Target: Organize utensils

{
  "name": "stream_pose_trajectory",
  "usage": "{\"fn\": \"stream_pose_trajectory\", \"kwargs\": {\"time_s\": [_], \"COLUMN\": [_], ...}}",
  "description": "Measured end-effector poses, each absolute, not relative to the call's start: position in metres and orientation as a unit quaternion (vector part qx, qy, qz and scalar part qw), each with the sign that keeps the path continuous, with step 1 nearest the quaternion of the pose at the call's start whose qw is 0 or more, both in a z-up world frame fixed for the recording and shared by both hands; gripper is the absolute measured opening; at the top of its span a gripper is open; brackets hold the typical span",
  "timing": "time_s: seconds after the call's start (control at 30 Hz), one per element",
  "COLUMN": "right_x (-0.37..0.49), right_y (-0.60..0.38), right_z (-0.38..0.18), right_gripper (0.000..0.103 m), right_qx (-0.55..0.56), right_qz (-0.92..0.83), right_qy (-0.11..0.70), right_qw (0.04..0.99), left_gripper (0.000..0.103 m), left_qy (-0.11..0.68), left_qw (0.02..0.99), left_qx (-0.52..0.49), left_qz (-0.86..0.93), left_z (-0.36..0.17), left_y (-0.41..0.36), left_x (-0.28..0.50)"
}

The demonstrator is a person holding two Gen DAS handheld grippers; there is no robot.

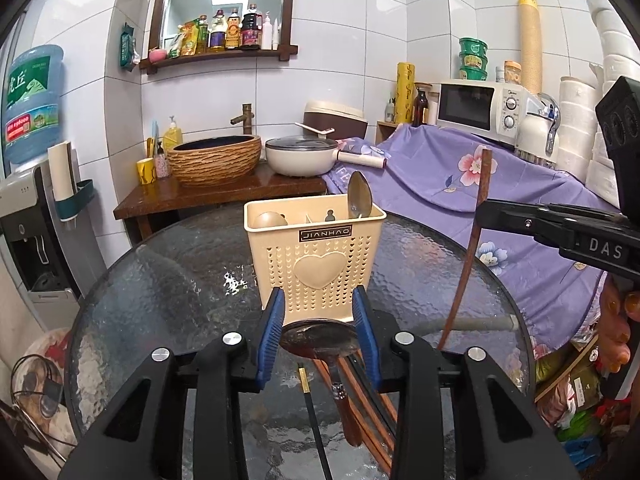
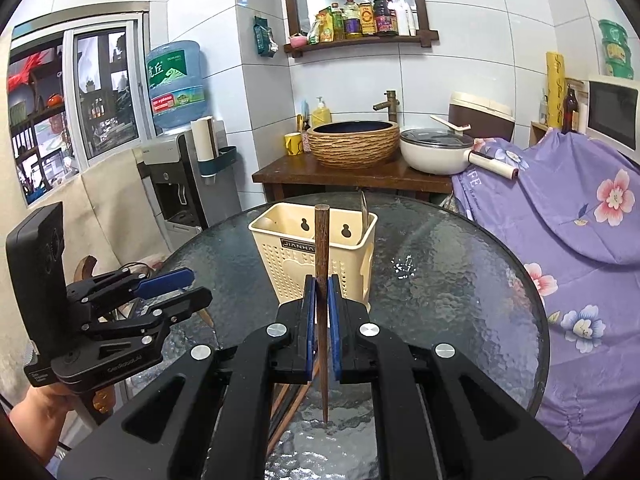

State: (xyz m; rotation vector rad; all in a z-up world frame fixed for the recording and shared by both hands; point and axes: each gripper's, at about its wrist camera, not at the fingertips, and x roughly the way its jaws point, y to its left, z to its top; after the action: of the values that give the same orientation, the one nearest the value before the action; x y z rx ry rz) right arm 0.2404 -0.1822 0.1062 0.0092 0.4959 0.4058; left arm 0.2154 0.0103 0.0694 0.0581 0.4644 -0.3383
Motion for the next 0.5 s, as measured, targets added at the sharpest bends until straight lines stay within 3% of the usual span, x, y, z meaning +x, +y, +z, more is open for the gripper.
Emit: {"fn": "stream_pose_trajectory", "kwargs": {"time_s": [0.5], "right_x": [0.237], "right_y": [-0.184], "right_z": [0.105], "right_gripper": [0.007], "right_qx": [0.008], "right_qz": [0.19], "right_qy": [0.236], "right_qw": [0.953], "left_gripper": [0.036], "left_qy": [0.234], "left_qw": [0.955], "left_qx": [0.048], "left_qz": [-0.176], "left_z": [0.06], "left_y": [0.001], "left_x": [0.214]}}
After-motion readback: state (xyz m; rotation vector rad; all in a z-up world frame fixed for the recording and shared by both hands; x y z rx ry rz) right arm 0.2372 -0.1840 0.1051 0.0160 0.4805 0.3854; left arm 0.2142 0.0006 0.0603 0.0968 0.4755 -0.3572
